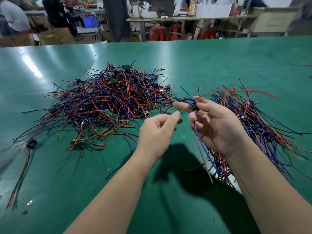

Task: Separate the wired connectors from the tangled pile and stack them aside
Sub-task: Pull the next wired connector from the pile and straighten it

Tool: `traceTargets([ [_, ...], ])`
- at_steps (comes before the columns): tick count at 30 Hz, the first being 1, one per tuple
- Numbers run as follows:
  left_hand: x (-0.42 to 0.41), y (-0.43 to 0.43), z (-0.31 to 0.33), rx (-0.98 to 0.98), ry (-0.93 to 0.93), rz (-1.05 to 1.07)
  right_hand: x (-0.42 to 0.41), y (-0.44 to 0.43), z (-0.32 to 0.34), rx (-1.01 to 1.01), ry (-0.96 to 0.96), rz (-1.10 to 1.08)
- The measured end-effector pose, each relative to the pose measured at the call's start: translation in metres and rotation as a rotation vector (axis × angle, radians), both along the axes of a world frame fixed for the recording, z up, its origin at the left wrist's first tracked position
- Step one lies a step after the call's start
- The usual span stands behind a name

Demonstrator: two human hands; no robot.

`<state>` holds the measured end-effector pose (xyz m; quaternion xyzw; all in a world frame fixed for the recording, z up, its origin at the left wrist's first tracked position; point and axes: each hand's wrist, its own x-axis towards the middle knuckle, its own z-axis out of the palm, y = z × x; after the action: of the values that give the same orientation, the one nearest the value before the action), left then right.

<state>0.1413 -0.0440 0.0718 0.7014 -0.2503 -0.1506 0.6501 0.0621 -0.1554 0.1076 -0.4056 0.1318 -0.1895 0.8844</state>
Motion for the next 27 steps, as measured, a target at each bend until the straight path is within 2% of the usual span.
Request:
traceTargets([
  [5,0.002,0.002,-0.004,0.055,-0.165,0.019,0.002,0.001,-0.007,-0.056,0.122,0.095],
  [8,0.003,0.002,-0.007,0.009,-0.265,0.093,0.002,-0.001,-0.008,-0.120,0.187,0.095],
  [12,0.006,0.002,-0.005,-0.095,-0.251,0.150,0.001,-0.003,-0.011,-0.241,0.296,0.147],
  [16,0.008,0.002,-0.004,-0.181,-0.254,0.032,-0.001,0.000,-0.015,-0.372,0.342,0.273],
  [18,0.006,0.002,-0.003,-0.200,-0.169,-0.090,-0.001,0.001,-0.017,-0.444,0.348,0.340],
  [22,0.001,0.004,0.003,-0.223,0.201,-0.282,-0.003,-0.001,-0.019,-0.472,0.321,0.402],
  [24,-0.001,0.005,0.005,-0.205,0.302,-0.262,-0.002,-0.002,-0.019,-0.499,0.316,0.368],
  [27,-0.001,0.003,0.007,-0.062,0.390,-0.211,0.001,-0.005,-0.020,-0.430,0.293,0.241],
])
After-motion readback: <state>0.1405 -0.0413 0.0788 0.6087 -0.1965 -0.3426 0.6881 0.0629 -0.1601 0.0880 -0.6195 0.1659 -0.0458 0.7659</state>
